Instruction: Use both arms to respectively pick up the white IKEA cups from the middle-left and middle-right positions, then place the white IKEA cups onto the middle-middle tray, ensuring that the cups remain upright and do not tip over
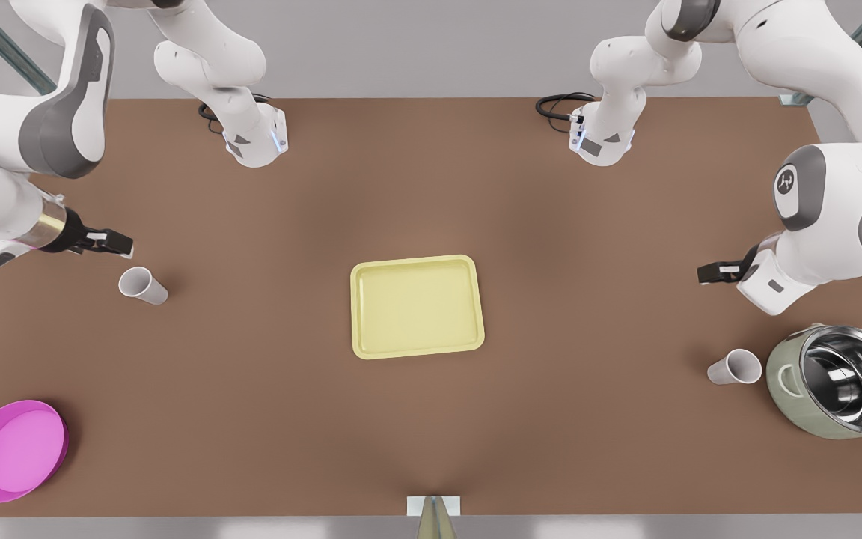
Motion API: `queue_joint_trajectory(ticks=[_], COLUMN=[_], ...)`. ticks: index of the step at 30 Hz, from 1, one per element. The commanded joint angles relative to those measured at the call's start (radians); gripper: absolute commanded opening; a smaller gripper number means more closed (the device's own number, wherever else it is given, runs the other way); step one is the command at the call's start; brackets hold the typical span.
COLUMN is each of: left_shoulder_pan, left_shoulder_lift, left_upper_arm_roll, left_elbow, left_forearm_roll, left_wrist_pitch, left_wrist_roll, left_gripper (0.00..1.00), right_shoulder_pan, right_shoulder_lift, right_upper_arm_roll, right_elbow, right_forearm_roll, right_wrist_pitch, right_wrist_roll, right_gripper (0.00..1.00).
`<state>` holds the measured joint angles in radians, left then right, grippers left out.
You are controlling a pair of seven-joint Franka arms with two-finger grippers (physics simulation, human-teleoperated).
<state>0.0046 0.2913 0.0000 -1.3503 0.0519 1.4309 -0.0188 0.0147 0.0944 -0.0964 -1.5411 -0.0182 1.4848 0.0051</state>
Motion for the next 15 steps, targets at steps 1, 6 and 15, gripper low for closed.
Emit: queue_joint_trajectory(ticks=[1,6,15], left_shoulder_pan=[0.0,0.043,0.164], left_shoulder_lift=[0.0,0.175,0.448], left_upper_arm_roll=[0.0,0.002,0.0], left_elbow=[0.0,0.0,0.037], left_forearm_roll=[0.0,0.005,0.006], left_wrist_pitch=[0.01,0.236,0.658], left_wrist_roll=[0.026,0.026,0.114], left_gripper=[1.0,1.0,1.0], right_shoulder_pan=[0.016,-0.076,-0.268], right_shoulder_lift=[-0.001,0.12,0.223], right_upper_arm_roll=[0.0,-0.002,-0.002], right_elbow=[-0.008,-0.048,-0.246], right_forearm_roll=[0.001,-0.017,-0.032], right_wrist_pitch=[0.009,0.135,0.445], right_wrist_roll=[-0.01,-0.177,-0.399], right_gripper=[1.0,1.0,1.0])
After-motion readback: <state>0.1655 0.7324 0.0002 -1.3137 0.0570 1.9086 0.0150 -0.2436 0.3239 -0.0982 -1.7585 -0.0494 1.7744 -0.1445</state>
